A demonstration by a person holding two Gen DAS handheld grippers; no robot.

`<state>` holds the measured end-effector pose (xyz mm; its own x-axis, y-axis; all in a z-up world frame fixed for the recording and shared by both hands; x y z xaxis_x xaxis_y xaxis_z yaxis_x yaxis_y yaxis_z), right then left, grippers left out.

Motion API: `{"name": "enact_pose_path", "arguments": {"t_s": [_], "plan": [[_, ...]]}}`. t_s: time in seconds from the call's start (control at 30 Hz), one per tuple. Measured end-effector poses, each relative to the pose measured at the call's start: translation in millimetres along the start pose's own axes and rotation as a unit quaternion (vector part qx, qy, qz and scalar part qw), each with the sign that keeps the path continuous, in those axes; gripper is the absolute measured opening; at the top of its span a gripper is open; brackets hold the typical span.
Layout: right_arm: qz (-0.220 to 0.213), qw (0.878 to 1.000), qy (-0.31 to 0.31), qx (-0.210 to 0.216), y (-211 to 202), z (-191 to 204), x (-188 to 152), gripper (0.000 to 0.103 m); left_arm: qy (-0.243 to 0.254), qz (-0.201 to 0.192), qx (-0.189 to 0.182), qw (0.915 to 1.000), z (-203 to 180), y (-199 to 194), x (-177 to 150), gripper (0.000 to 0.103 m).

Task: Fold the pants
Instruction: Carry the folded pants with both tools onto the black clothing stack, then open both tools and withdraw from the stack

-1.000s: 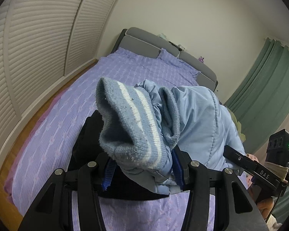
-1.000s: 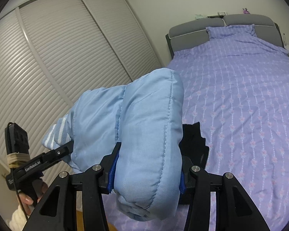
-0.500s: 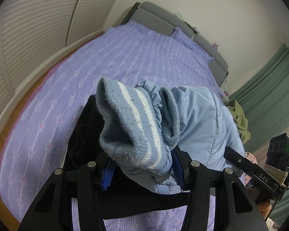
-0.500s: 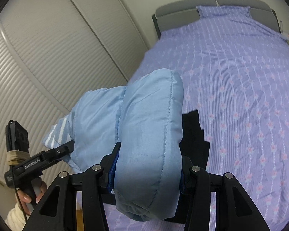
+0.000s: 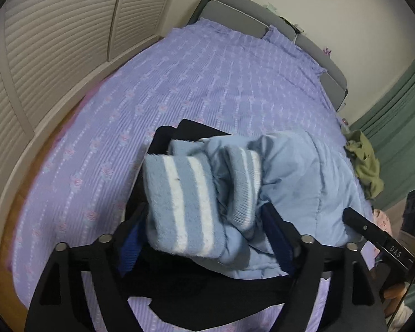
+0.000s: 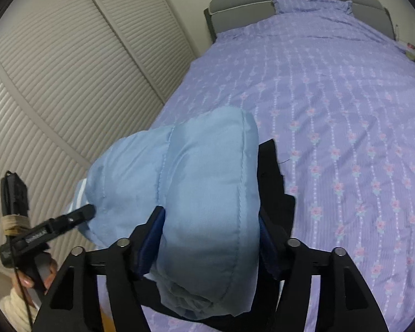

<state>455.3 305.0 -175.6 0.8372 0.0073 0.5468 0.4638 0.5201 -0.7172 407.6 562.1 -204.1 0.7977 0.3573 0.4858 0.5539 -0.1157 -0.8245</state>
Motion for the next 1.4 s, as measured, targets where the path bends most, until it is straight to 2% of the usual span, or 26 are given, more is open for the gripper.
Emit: {"name": "enact_pose_path", "arguments": {"t_s": [0.07,0.17,0.23,0.33,0.43,0.73,0.87,0.9,0.93,1.13,1.23,1.4], "plan": [[0.000,1.000,-0.005,-0.019,-4,2,-1,0.074,0.009,0.002,0.006,0.9999,-1,0,-1,0.088],[0.002,0.999,-0.006,-0.031,-10,4,-3,0.075,0.010,0.001,0.022,0.9997,-3,-5,-3,0.088],[-0.003,0.999,-0.006,-0.041,-17,7,-3,0.078,0.008,-0.013,0.034,0.9993,-4,-16,-3,0.087],[-0.008,0.998,-0.023,-0.062,-28,12,-4,0.078,0.011,-0.039,0.060,0.9974,-3,-34,-3,0.087],[-0.009,0.997,-0.031,-0.070,-35,15,-6,0.078,0.021,-0.052,0.061,0.9966,-6,-48,-5,0.087],[-0.037,0.995,-0.051,-0.074,-75,23,-27,0.078,0.097,-0.103,0.072,0.9873,-43,-98,-29,0.088],[-0.062,0.992,-0.062,-0.086,-114,26,-38,0.079,0.120,-0.138,0.078,0.9800,-65,-136,-48,0.099],[-0.072,0.991,-0.063,-0.092,-130,27,-43,0.085,0.125,-0.146,0.080,0.9781,-73,-145,-52,0.102],[-0.079,0.990,-0.063,-0.096,-141,25,-46,0.089,0.133,-0.154,0.084,0.9755,-82,-156,-59,0.103],[-0.130,0.981,-0.070,-0.128,-228,24,-69,0.095,0.165,-0.185,0.083,0.9652,-135,-207,-100,0.103],[-0.134,0.978,-0.075,-0.144,-266,22,-81,0.095,0.175,-0.203,0.084,0.9598,-166,-231,-124,0.103],[-0.157,0.975,-0.079,-0.139,-327,16,-106,0.095,0.188,-0.220,0.089,0.9530,-206,-257,-162,0.103]]}}
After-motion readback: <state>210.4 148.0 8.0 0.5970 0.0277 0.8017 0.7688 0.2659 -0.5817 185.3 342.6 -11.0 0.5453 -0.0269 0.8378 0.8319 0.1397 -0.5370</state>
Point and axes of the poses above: each gripper's, at about its wrist camera, not at the fingertips, and y roughly the way its jaws point, z to its left, x to its top, the point moved 2 cm from there along y, roughly the way its jaws point, and after that the axes turned 6 degrees about x, right-handed, at the moved point
